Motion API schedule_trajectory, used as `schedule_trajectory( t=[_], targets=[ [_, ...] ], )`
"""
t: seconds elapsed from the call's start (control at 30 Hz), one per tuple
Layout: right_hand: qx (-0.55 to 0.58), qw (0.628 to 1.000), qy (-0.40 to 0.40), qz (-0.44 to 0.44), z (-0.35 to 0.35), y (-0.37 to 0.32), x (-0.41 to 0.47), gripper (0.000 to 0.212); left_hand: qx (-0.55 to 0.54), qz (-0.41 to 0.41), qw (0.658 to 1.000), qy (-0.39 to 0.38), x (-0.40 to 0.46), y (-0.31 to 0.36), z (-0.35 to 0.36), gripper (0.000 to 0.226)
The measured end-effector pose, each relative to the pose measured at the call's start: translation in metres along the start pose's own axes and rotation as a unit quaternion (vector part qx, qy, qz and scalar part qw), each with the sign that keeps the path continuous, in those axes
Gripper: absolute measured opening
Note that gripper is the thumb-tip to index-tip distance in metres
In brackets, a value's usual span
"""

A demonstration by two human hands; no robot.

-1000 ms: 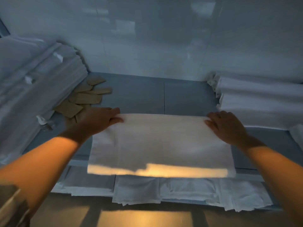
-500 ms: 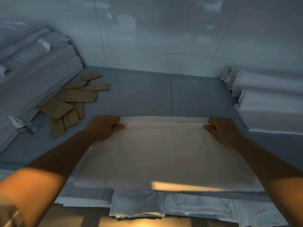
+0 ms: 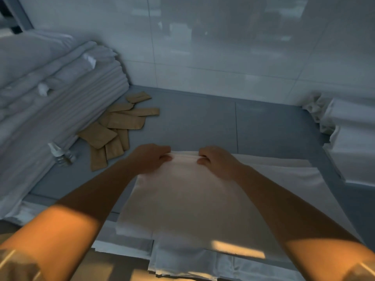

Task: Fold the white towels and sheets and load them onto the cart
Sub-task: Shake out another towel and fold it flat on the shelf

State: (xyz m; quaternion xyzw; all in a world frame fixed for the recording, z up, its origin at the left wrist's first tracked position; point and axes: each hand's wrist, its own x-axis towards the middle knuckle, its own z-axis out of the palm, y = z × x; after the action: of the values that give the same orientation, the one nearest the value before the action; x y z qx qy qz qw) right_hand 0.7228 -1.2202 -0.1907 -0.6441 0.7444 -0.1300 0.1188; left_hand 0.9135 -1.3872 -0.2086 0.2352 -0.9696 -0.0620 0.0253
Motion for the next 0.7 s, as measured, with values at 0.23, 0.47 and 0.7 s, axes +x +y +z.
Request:
schedule_trajectory(
  t=[0.23, 0.47, 0.7],
  targets=[
    [0.015, 0.995, 0.057, 0.082, 0.009, 0.001, 0.015, 0.022, 0.039, -0.056, 0.996, -0.061, 0.027, 0.005, -0.004, 0.026],
    [0.058, 0.987, 0.022, 0.15, -0.035, 0.081, -0.052, 0.031, 0.109, -0.051, 0.992, -0.025, 0.031, 0.035, -0.009, 0.044],
    [0.088, 0.989, -0.005, 0.12, -0.046, 0.118, -0.079, 0.025, -0.049, 0.042, 0.997, -0.047, 0.081, 0.148, 0.012, 0.034]
  ],
)
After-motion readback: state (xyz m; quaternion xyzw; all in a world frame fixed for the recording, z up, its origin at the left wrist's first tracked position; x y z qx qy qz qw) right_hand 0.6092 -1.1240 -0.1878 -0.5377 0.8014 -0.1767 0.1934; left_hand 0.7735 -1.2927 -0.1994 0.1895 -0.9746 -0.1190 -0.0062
